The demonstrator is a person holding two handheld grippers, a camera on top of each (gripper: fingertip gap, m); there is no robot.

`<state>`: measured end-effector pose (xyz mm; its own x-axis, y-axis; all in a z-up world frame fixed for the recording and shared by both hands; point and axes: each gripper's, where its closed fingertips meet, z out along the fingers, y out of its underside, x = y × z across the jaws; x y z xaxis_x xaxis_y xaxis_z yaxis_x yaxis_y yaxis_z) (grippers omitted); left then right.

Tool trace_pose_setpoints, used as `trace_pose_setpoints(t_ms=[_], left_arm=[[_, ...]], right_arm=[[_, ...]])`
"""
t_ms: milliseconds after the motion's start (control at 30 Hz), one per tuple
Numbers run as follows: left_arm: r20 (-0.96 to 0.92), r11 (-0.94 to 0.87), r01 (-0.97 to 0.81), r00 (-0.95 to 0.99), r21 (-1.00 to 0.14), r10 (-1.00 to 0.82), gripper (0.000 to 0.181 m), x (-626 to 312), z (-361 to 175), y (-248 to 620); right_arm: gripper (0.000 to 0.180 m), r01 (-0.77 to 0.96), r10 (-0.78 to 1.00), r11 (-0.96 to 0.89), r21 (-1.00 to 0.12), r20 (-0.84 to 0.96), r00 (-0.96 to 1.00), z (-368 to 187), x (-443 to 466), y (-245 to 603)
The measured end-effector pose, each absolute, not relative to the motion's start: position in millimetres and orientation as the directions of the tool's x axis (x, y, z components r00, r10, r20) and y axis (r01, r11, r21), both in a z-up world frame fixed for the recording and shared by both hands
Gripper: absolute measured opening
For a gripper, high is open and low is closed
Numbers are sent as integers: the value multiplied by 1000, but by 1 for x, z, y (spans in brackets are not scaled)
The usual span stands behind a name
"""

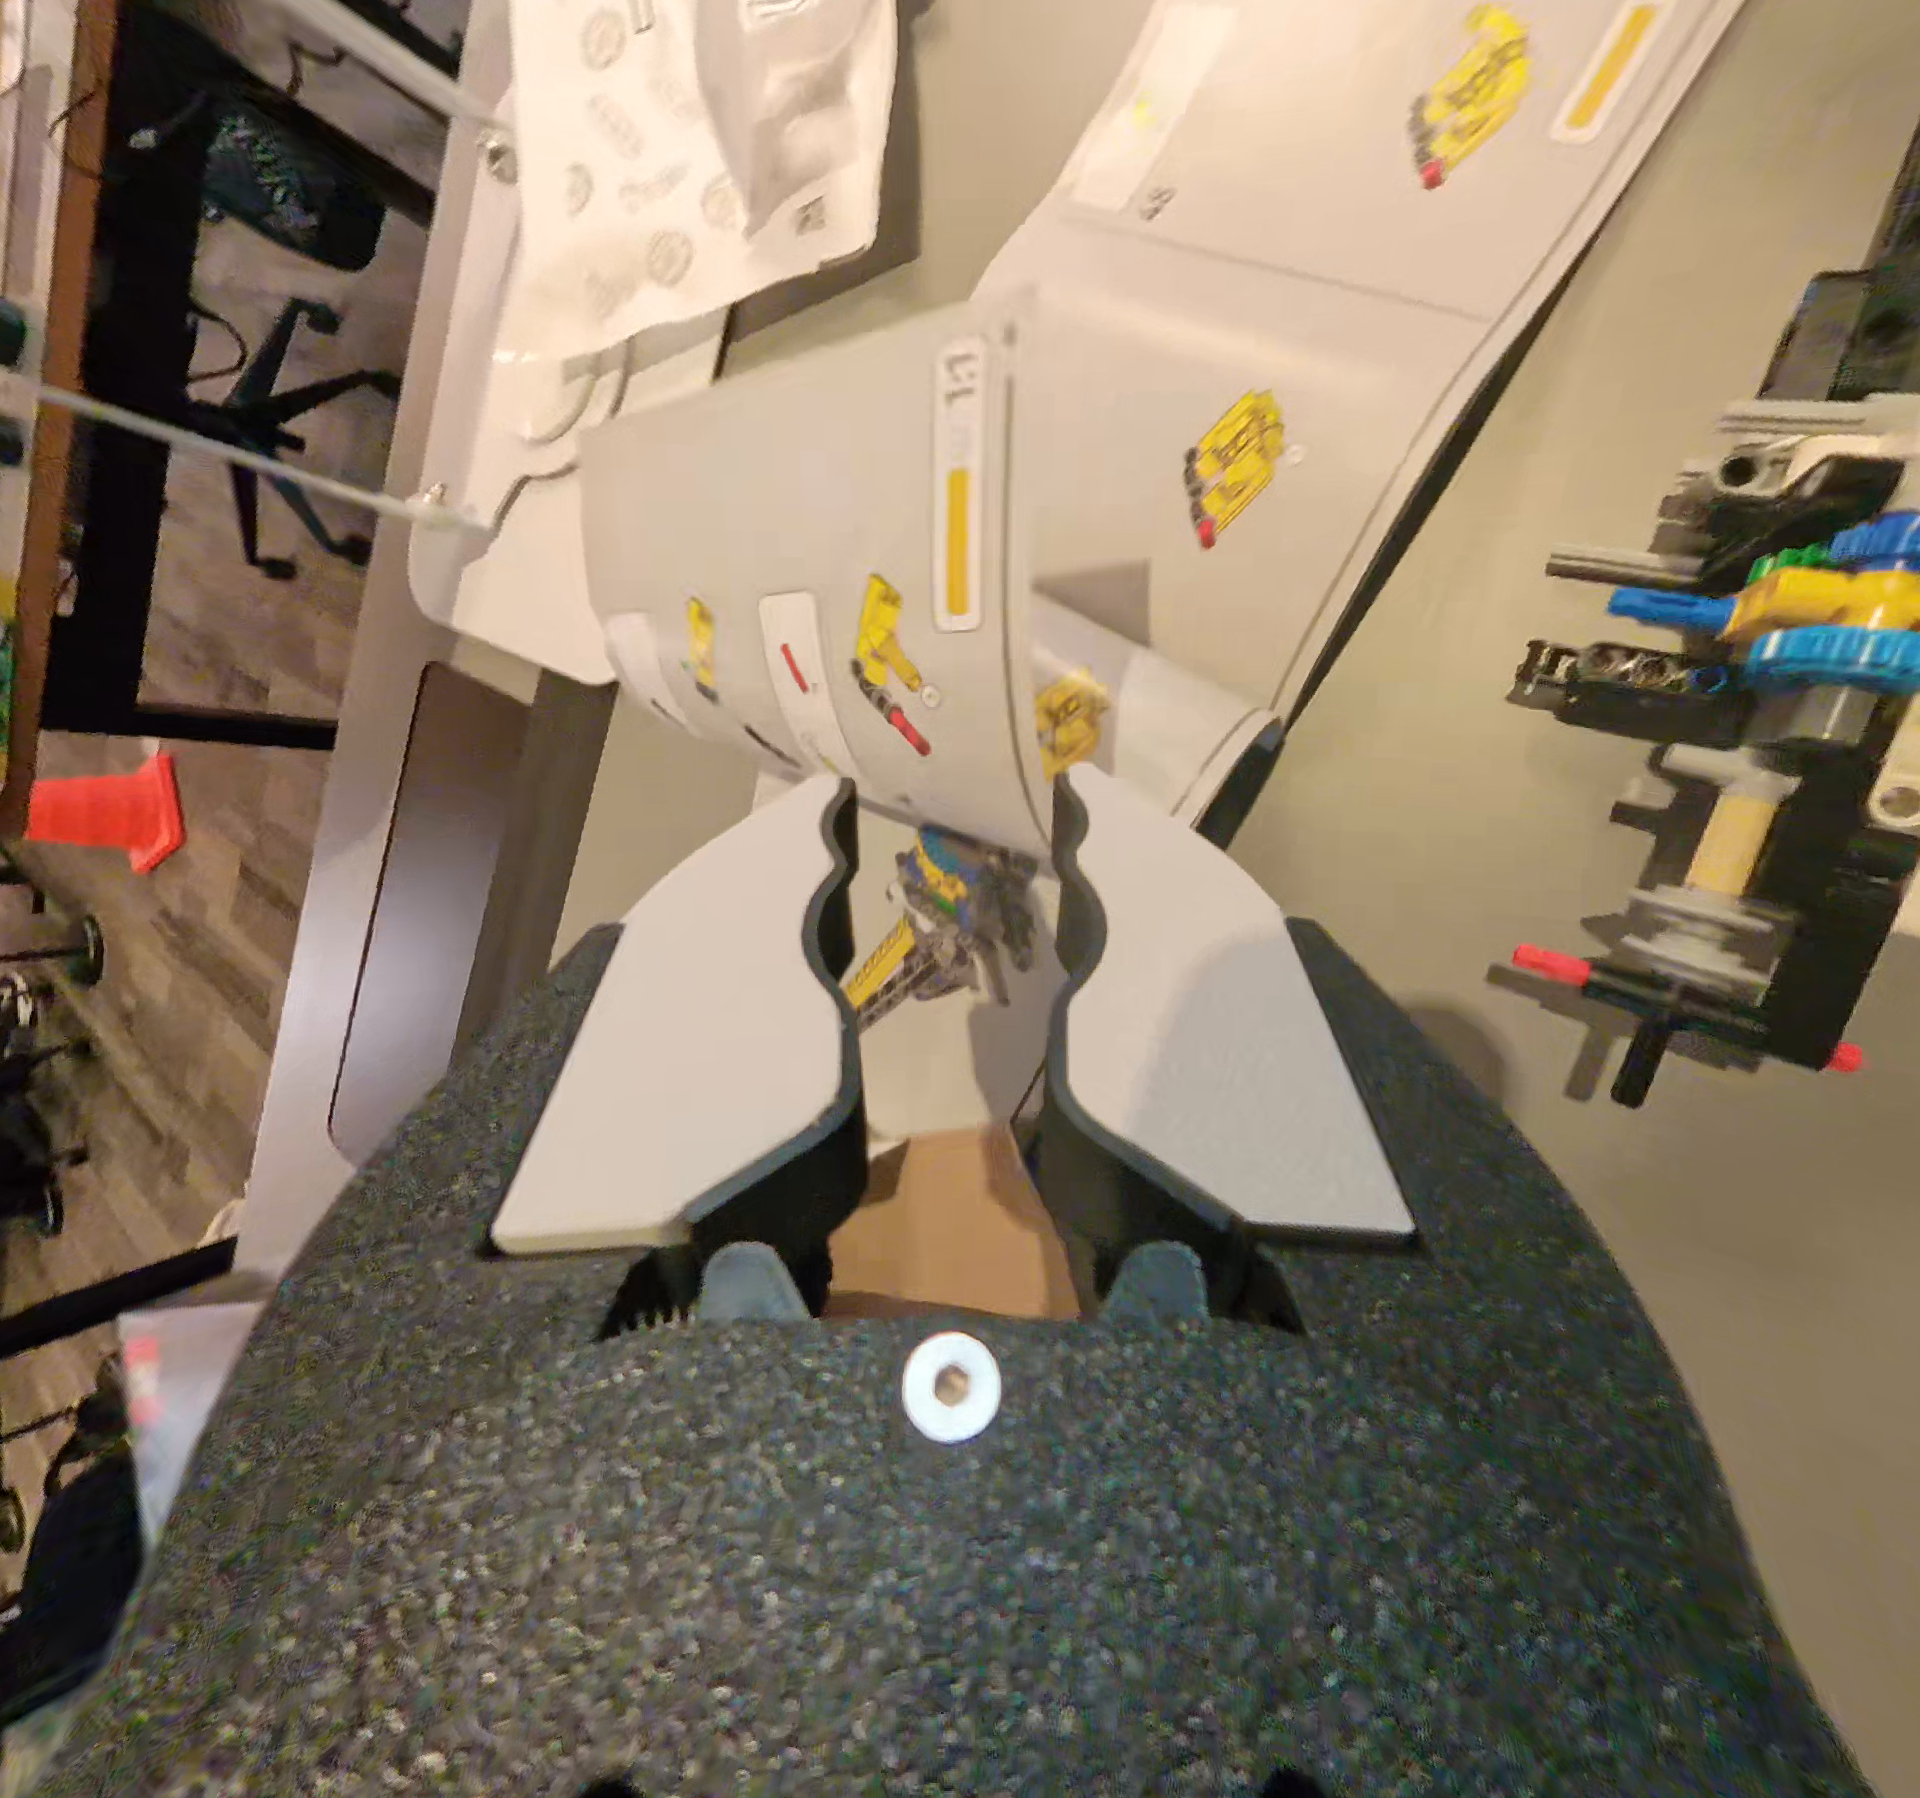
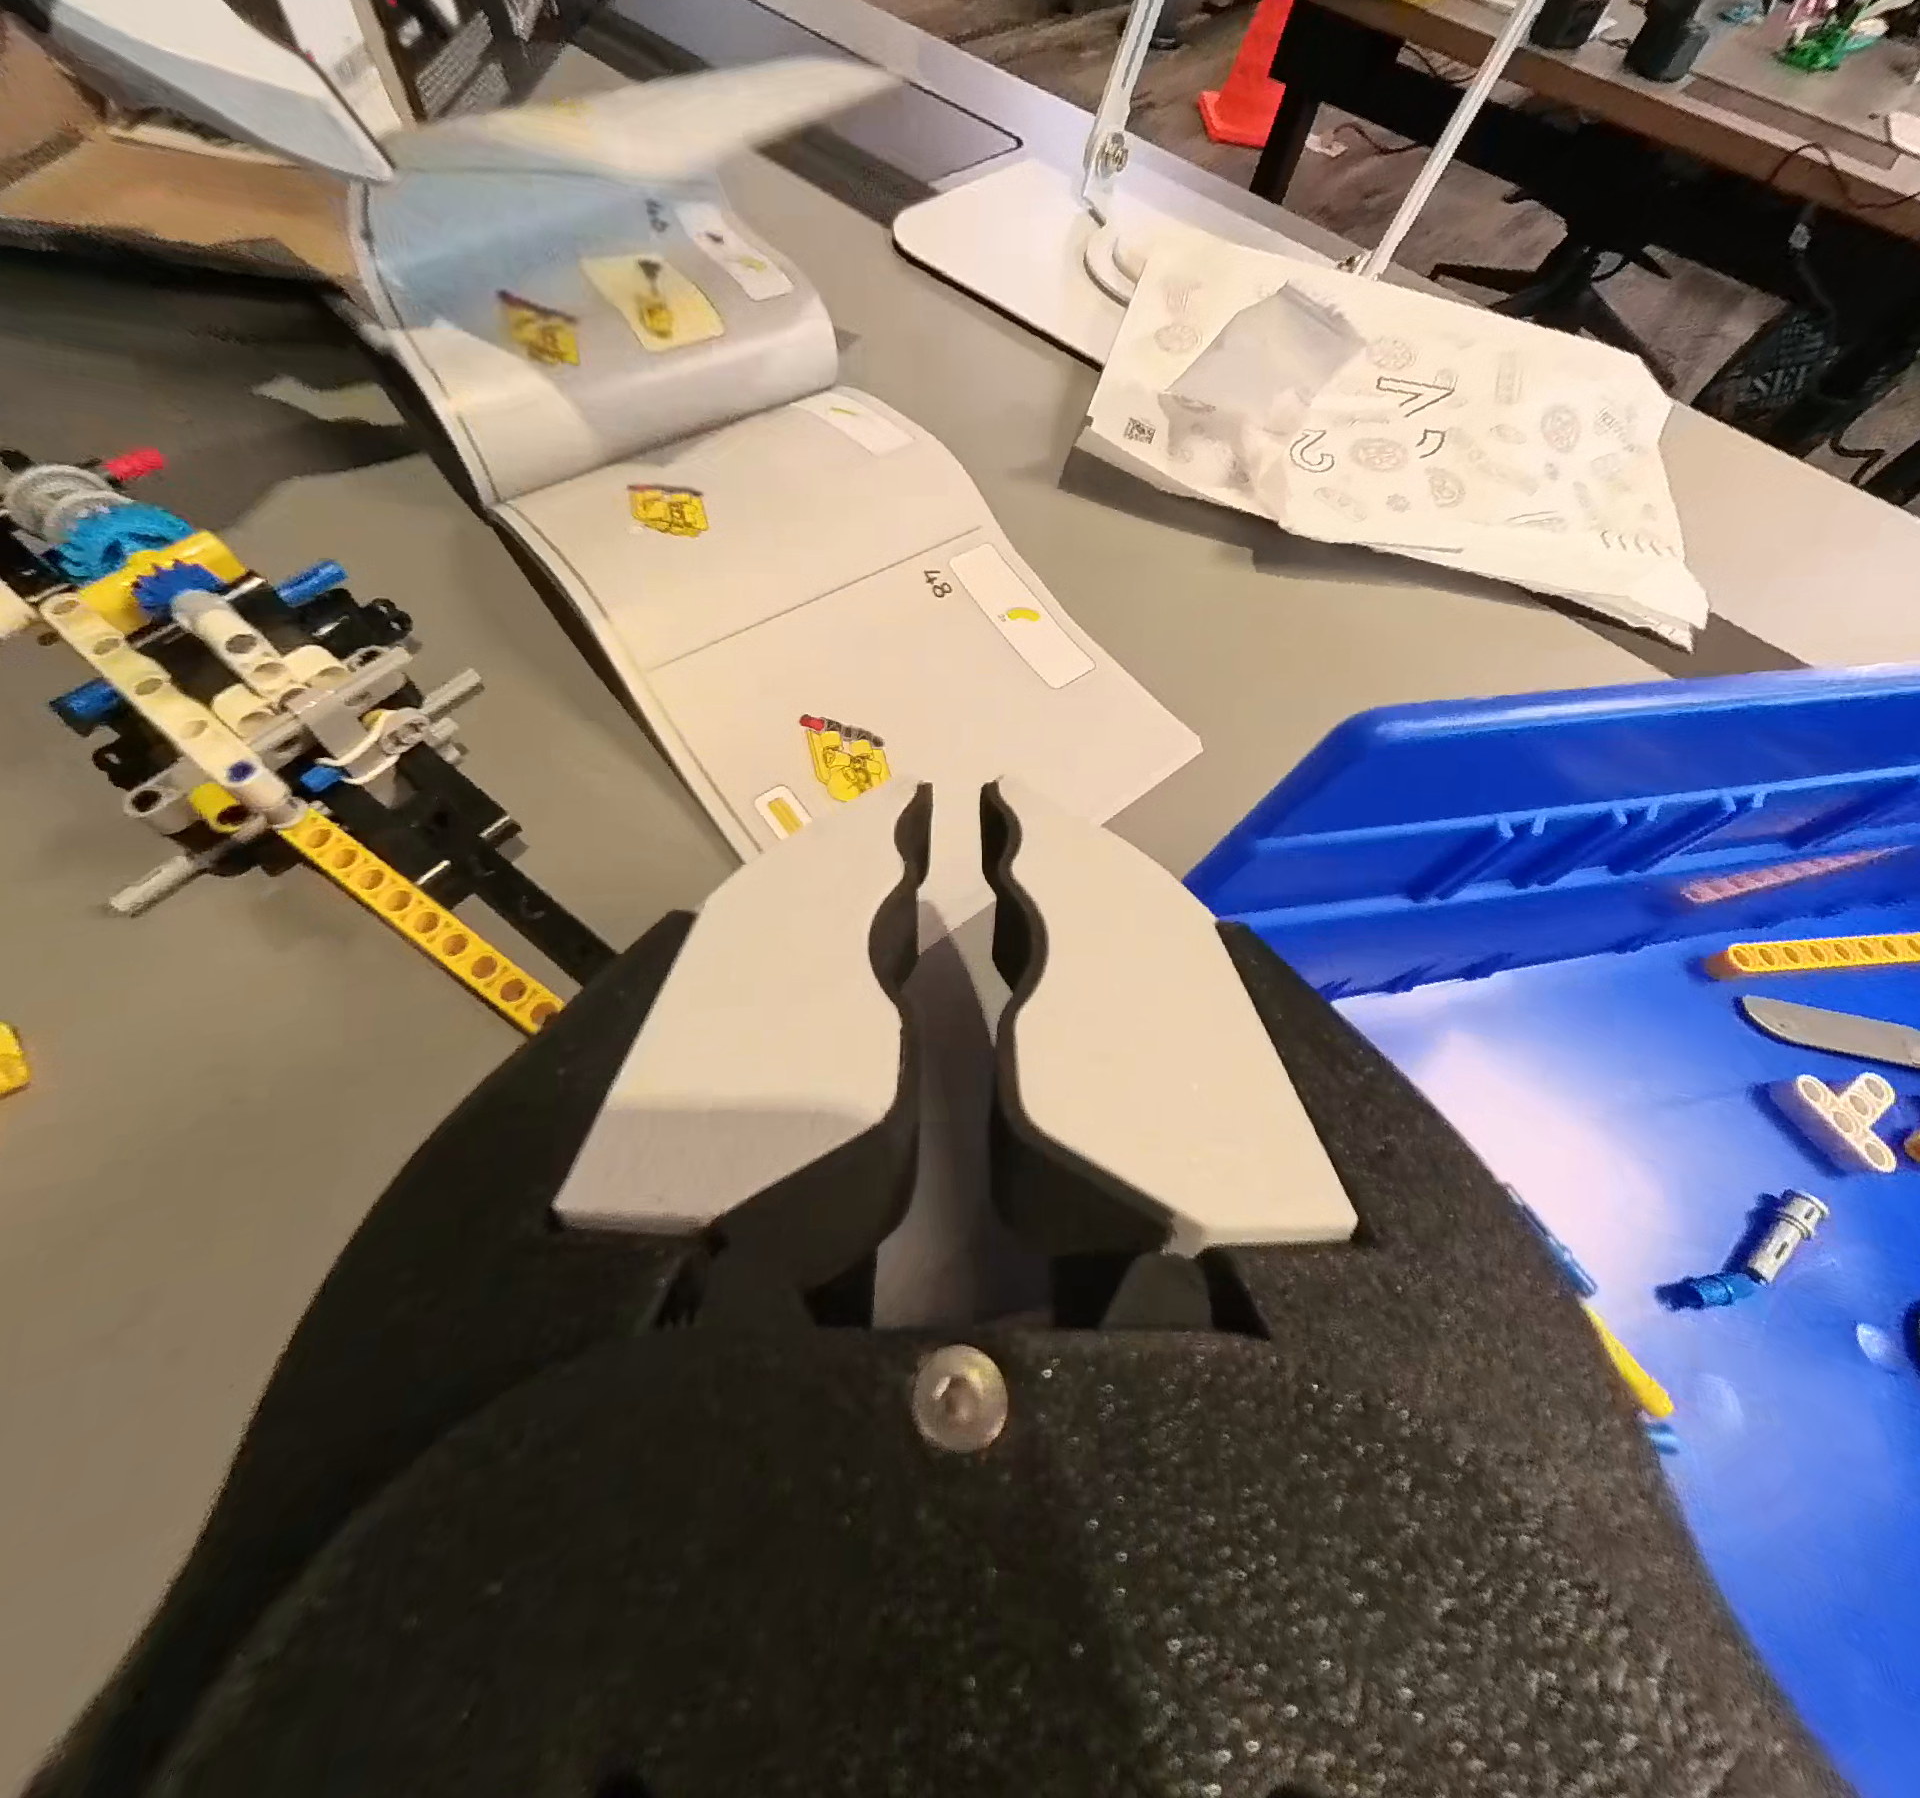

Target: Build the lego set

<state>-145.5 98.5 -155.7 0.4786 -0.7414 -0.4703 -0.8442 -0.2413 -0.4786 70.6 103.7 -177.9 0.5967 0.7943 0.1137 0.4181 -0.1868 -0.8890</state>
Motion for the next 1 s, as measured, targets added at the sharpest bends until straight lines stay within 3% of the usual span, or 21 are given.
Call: trace_pose_setpoints(t_ms=[33, 500, 1000], left_arm=[[-469, -253, -834, 497, -491, -730, 36, -150, -155, 97], [-375, -362, -676, 689, -642, -620, 39, -210, -181, 67], [-374, -496, -696, 707, -519, -601, 39, -268, -225, 33]], right_arm=[[9, 417, 795, -186, -890, 113, 596, -178, 71, 102], [9, 399, 816, -215, -891, 60, 574, -194, 73, 93], [9, 415, 807, -222, -882, 73, 586, -196, 77, 97]])
